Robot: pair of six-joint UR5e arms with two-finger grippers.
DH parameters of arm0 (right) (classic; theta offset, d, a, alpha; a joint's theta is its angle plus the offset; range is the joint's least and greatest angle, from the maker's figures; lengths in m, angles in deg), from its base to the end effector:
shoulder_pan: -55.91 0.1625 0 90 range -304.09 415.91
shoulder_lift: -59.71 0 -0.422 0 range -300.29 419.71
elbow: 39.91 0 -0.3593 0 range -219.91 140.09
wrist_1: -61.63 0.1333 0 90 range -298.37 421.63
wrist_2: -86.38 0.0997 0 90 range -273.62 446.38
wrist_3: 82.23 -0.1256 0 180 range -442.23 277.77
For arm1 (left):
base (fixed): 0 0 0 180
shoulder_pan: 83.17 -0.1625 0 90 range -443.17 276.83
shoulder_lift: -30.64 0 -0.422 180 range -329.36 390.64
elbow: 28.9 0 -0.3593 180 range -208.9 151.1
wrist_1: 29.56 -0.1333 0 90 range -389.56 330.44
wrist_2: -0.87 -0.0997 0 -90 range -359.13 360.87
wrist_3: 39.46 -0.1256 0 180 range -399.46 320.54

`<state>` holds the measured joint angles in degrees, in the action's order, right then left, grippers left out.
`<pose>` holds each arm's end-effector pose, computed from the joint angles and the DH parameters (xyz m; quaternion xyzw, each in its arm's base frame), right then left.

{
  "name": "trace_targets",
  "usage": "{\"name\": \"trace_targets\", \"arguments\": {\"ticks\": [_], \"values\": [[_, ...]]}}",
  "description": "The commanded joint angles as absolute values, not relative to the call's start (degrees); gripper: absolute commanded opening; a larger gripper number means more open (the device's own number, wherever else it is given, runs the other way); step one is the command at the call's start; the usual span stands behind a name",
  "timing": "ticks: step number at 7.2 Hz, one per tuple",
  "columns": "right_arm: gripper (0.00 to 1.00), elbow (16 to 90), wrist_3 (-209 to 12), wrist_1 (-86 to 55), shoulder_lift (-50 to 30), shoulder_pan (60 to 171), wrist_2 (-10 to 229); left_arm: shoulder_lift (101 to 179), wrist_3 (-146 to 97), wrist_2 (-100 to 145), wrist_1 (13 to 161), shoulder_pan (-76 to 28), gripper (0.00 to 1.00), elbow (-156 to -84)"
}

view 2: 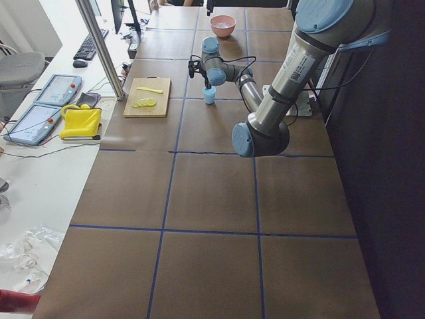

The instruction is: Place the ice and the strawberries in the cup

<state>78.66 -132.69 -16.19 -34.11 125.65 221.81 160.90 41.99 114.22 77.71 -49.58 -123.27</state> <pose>-0.1081 -0.4194 0.4437 0.0263 -0.4678 0.1098 0.8766 0.5178 -0.4442 0.1985 0.0191 0.5324 -0.0805 0.8425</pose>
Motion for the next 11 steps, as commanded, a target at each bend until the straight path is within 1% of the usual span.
{"name": "trace_targets", "arguments": {"ticks": [1,2,3,6,7,8,9,10,11], "values": [[1.0,78.7,-132.8,-16.1,-34.1,125.6,221.8,162.3,41.8,113.6,77.6,-49.9,0.09,-121.9],[1.0,78.7,-132.8,-16.1,-34.1,125.6,221.8,162.4,41.7,113.5,77.6,-49.9,0.5,-121.9],[1.0,78.7,-132.8,-16.1,-34.0,125.6,221.8,162.3,41.6,112.9,77.6,-49.9,0.83,-121.9],[1.0,78.7,-132.8,-16.1,-34.0,125.7,221.8,161.5,41.8,111.9,77.4,-50.1,0.86,-123.2],[1.0,78.0,-132.6,-16.1,-34.6,125.7,221.4,159.1,41.8,111.9,74.0,-49.7,0.86,-126.7],[1.0,76.9,-130.9,-16.1,-35.0,126.2,221.1,152.9,40.7,112.1,69.3,-48.2,0.86,-135.1],[1.0,75.3,-125.4,-16.7,-35.0,128.5,221.4,147.0,34.3,112.1,66.6,-46.3,0.86,-142.2],[1.0,72.7,-120.0,-16.8,-34.9,131.4,221.7,142.6,25.6,112.5,62.3,-43.4,0.86,-146.1],[1.0,69.7,-113.3,-16.9,-35.0,134.5,222.0,140.9,15.6,115.4,56.7,-38.3,0.86,-147.0]]}}
